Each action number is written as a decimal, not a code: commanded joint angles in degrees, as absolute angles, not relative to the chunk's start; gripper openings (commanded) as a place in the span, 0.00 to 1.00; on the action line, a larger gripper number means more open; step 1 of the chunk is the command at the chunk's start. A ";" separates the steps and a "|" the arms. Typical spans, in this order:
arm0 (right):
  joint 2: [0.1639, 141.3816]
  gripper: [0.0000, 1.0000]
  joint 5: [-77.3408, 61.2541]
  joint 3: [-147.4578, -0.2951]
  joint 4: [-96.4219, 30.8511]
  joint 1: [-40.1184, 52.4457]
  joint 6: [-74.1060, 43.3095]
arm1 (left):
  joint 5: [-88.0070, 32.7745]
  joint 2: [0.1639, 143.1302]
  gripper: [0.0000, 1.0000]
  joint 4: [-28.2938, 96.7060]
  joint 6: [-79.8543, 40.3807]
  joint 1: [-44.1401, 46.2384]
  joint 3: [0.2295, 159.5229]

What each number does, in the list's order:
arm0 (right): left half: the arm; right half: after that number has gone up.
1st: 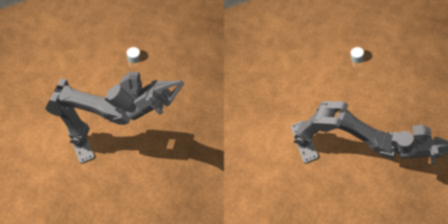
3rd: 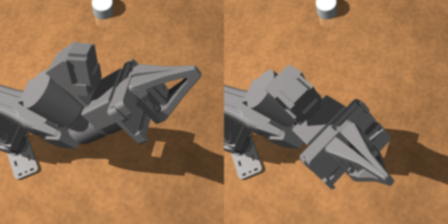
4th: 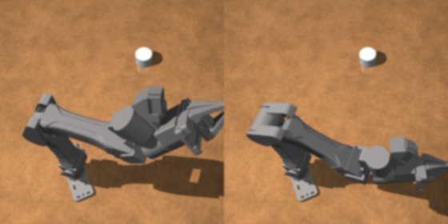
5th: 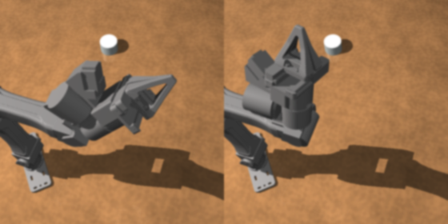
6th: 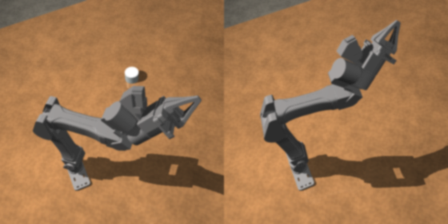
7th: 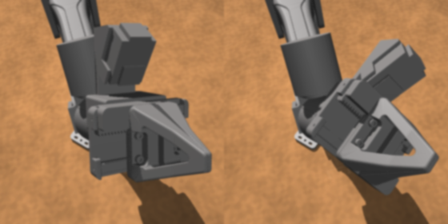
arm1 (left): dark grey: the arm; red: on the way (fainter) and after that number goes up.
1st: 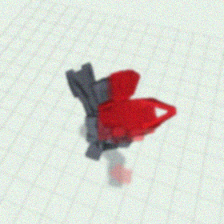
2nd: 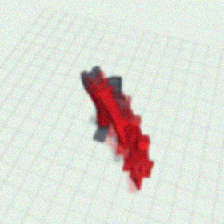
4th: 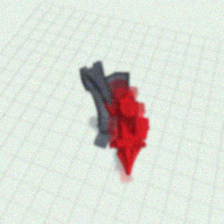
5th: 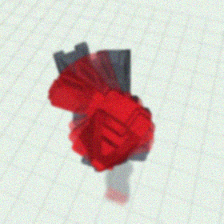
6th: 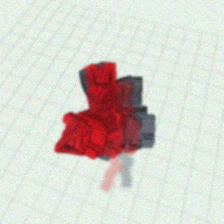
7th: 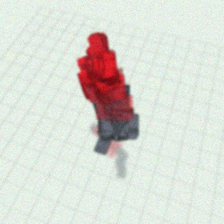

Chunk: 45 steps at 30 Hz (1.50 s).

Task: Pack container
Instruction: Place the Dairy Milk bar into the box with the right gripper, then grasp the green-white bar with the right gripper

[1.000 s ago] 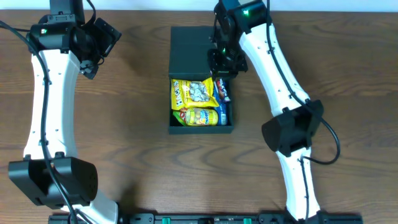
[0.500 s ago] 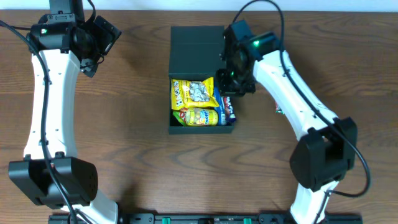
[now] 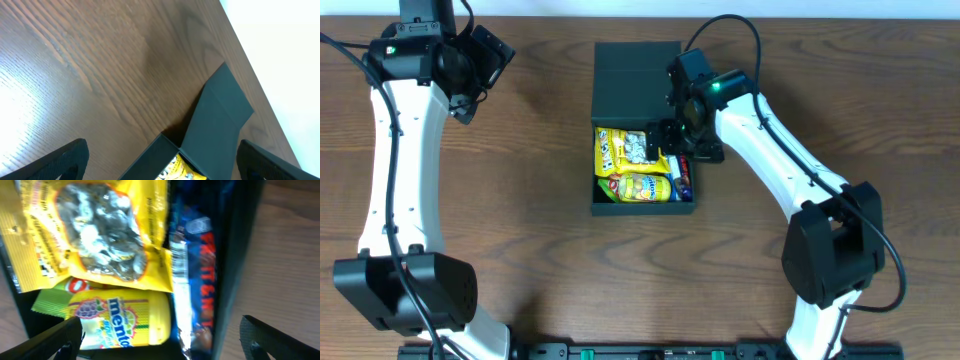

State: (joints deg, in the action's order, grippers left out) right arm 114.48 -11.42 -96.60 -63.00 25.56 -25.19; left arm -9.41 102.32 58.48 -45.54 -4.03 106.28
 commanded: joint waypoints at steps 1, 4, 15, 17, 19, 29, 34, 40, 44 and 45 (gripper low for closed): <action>113.32 0.99 -6.52 -100.47 -65.08 24.40 -27.20 | -8.58 101.93 0.95 58.70 -42.33 -4.10 106.89; 111.98 0.99 1.67 -104.22 -67.51 23.57 -27.22 | -8.56 101.93 0.95 59.37 -40.12 -4.10 106.89; 113.89 0.97 7.20 -98.06 -63.13 5.67 -18.09 | -7.57 101.93 0.95 61.39 -26.44 -2.52 106.89; 113.95 0.93 4.36 -95.66 -60.49 3.25 -15.94 | -5.93 101.93 0.95 61.54 -25.47 -1.63 106.89; 114.02 0.87 2.52 -93.23 -58.33 1.67 -14.41 | -5.30 101.93 0.95 61.52 -25.45 -0.75 106.89; 115.28 0.78 0.21 -84.16 -48.07 1.13 -9.13 | -5.34 101.93 0.95 60.45 -25.50 1.78 106.89; 118.48 0.74 0.19 -84.14 -47.09 0.99 -7.60 | -5.34 101.93 0.95 60.55 -25.50 1.93 106.89; 120.64 0.66 0.19 -84.16 -47.13 0.97 -7.60 | -5.34 101.93 0.95 60.86 -25.47 1.93 106.89; 121.16 0.53 0.19 -84.16 -47.09 0.99 -7.60 | -5.34 101.93 0.95 60.86 -25.47 1.93 106.89; 121.32 0.49 0.19 -84.16 -47.07 0.99 -7.60 | -5.34 101.93 0.95 60.84 -25.47 1.93 106.89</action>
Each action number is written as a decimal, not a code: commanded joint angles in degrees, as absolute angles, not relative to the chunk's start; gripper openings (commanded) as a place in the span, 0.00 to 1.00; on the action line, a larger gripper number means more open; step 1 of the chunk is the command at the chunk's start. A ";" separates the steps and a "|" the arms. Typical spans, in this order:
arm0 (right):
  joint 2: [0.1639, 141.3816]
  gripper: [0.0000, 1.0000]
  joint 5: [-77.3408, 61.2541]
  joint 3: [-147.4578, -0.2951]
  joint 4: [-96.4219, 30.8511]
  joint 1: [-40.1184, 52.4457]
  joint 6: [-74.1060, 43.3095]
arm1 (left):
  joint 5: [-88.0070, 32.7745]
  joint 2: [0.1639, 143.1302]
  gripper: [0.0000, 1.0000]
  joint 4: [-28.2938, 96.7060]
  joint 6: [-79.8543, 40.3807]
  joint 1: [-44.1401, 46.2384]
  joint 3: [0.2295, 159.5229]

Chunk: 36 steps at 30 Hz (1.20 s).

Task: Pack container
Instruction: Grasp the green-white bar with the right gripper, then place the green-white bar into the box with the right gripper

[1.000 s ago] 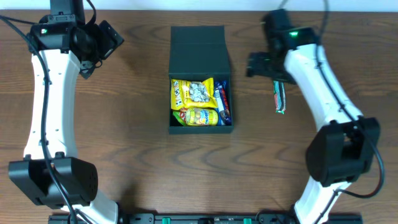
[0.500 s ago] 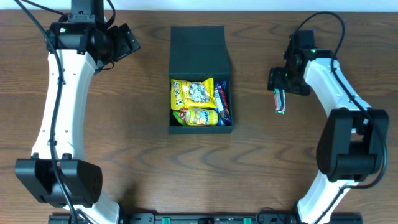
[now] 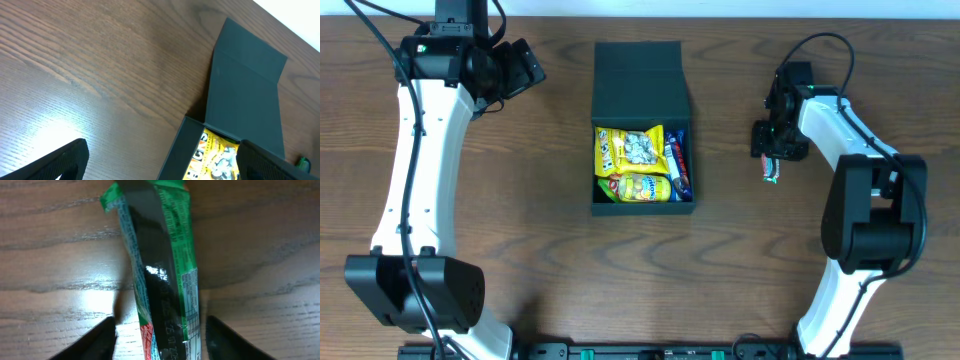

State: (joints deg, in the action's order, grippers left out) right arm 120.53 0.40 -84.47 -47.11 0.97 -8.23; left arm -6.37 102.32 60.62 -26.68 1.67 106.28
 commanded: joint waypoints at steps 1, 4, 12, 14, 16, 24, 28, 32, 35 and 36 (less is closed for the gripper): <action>121.47 0.44 0.23 -84.16 -47.07 0.99 -7.55 | -5.34 101.93 0.95 60.84 -25.47 1.93 106.89; 121.84 0.36 0.23 -84.14 -47.11 0.93 -6.74 | -5.34 101.93 0.95 60.86 -25.45 1.93 106.89; 121.58 0.19 0.16 -90.87 -52.07 1.17 -4.89 | -5.02 101.93 0.95 60.80 -23.77 1.91 106.89; 121.43 0.12 0.10 -98.24 -56.84 2.37 -2.13 | -4.38 101.93 0.95 60.66 -22.92 1.91 106.89; 121.40 0.10 -1.10 -104.66 -60.75 4.29 2.63 | -4.38 101.93 0.95 60.31 -21.58 1.89 106.89; 121.40 0.12 -13.45 -119.24 -74.39 17.41 36.45 | -1.91 101.93 0.95 59.09 -18.17 0.58 106.89; 121.43 0.11 -13.96 -118.72 -75.22 22.20 44.38 | -1.93 101.93 0.95 58.67 -18.17 -2.31 106.89; 121.47 0.11 -13.93 -118.69 -73.34 25.34 56.36 | -3.22 101.93 0.95 58.06 -18.15 -5.69 106.89; 121.80 0.17 -13.98 -118.69 -70.52 26.26 60.51 | -4.14 101.93 0.95 57.80 -18.15 -7.27 106.89; 121.93 0.20 -13.98 -118.69 -69.49 26.52 62.13 | -4.10 101.93 0.95 57.71 -18.15 -7.64 106.89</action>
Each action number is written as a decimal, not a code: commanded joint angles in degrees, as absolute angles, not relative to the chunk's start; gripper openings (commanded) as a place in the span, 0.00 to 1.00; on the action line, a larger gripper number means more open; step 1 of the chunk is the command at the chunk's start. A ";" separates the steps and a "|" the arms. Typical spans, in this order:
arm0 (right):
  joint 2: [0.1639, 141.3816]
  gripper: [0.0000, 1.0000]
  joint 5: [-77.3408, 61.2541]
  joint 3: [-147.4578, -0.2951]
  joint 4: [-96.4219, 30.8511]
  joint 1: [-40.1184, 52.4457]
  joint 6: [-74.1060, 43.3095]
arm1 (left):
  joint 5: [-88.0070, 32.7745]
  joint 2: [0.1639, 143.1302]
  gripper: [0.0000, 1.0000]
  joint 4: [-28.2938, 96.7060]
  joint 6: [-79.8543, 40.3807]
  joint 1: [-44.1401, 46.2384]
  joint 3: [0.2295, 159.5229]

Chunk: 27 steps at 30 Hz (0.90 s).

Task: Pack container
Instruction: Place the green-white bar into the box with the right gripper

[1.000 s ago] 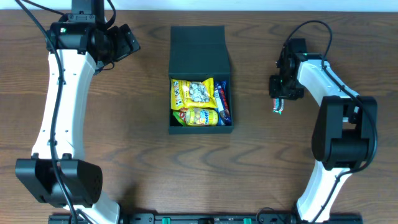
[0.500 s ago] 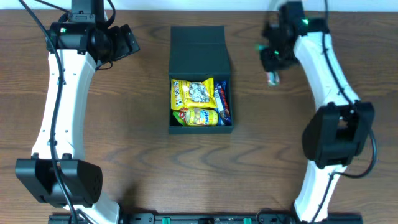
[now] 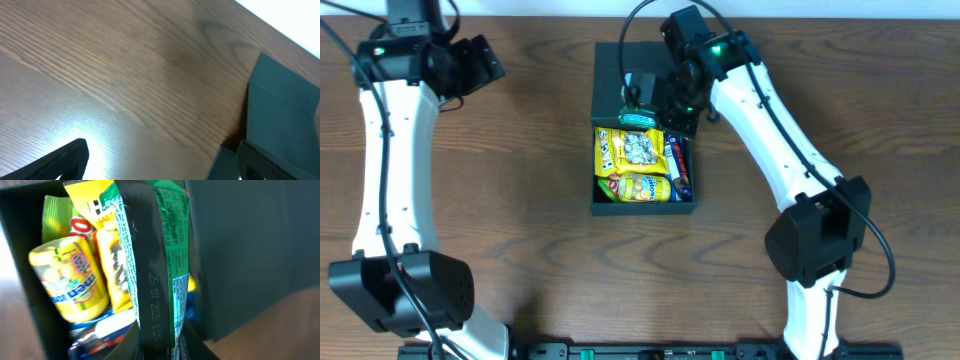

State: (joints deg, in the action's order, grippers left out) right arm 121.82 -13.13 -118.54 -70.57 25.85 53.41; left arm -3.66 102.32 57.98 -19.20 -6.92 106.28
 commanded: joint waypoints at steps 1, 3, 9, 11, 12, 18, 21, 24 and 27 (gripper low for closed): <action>122.04 0.22 -13.98 -118.69 -68.86 26.70 63.26 | -4.12 101.93 0.95 57.58 -18.13 -7.88 106.89; 122.28 0.23 -13.98 -118.69 -67.18 27.03 65.06 | -4.10 101.93 0.95 57.32 -17.56 -8.14 106.89; 123.50 0.86 -13.21 -118.69 -62.37 27.07 63.33 | -4.10 101.93 0.95 56.62 -16.69 -8.14 106.89; 123.46 0.99 -11.14 -118.72 -58.26 27.03 56.51 | -4.10 101.93 0.95 56.64 -16.69 -8.14 106.89; 123.35 1.00 -10.20 -118.76 -56.84 27.03 53.60 | -4.10 101.93 0.95 56.64 -16.71 -8.12 106.89; 123.13 0.65 -10.52 -118.87 -52.95 24.64 30.74 | -4.12 103.37 0.95 56.12 -18.59 -7.81 106.89; 123.50 0.01 -18.70 -118.13 -55.92 23.90 30.30 | -4.12 104.27 0.95 55.99 -20.86 -7.79 106.89; 125.62 0.01 -22.94 -116.62 -55.92 23.90 30.48 | -5.15 104.73 0.95 55.55 -21.91 -7.79 106.89; 128.07 0.01 -25.54 -116.22 -56.27 23.94 30.46 | -6.02 104.73 0.95 55.37 -21.89 -7.79 106.89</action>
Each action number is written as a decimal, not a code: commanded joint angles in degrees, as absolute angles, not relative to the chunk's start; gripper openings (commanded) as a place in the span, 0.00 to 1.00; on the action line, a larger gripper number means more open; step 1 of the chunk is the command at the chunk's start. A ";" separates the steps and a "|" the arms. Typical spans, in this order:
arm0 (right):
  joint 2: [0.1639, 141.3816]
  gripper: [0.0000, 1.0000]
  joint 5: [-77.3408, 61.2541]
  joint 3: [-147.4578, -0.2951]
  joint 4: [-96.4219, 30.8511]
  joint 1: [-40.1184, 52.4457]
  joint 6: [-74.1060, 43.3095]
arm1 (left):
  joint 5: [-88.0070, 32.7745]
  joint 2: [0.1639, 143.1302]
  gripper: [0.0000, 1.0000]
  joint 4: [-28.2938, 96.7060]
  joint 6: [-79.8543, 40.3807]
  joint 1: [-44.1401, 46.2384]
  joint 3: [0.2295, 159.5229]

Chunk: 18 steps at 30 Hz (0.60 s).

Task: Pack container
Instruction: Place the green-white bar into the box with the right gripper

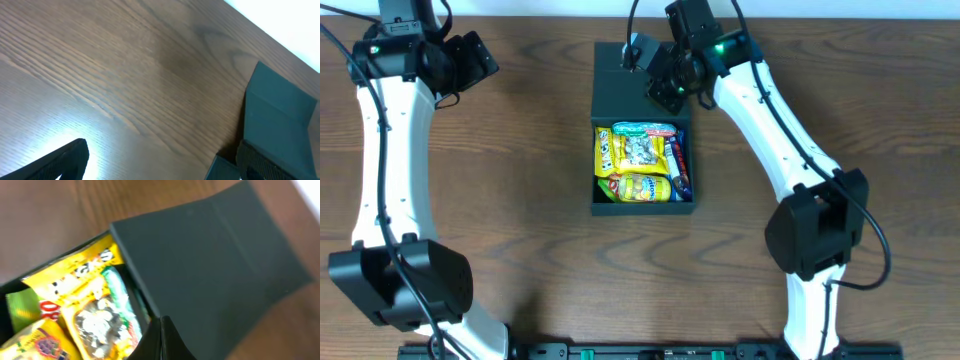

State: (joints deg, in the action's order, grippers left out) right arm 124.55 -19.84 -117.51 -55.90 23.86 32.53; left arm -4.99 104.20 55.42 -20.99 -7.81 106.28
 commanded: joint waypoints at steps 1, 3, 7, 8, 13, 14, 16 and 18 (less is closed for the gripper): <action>128.81 0.01 -26.76 -116.22 -56.64 23.97 30.46 | -6.02 104.73 0.95 55.46 -21.89 -7.79 106.89; 130.08 0.01 -27.44 -116.20 -57.17 23.97 30.48 | -6.02 104.73 0.95 55.68 -21.87 -7.79 106.89; 131.63 0.01 -26.74 -116.07 -57.65 23.90 30.46 | -6.02 104.73 0.95 55.72 -21.87 -7.79 106.89; 132.05 0.02 -25.74 -116.07 -57.65 23.86 30.46 | -6.02 104.73 0.95 55.72 -21.87 -7.79 106.89; 133.45 0.01 -23.99 -116.07 -57.69 23.86 30.44 | -6.02 104.73 0.95 55.75 -21.87 -7.79 106.89; 133.51 0.01 -24.03 -116.07 -57.69 23.86 30.41 | -6.02 104.73 0.95 55.77 -21.87 -7.79 106.89; 133.45 0.01 -24.14 -116.14 -57.65 24.03 30.41 | -6.02 104.73 0.95 55.79 -21.87 -7.79 106.89; 132.62 0.01 -25.43 -116.53 -57.60 24.08 30.26 | -6.02 104.73 0.95 55.79 -21.87 -7.79 106.89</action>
State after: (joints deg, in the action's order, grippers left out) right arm 131.85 -24.51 -116.09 -57.36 23.86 30.98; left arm -5.82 104.29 55.53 -21.21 -7.81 106.28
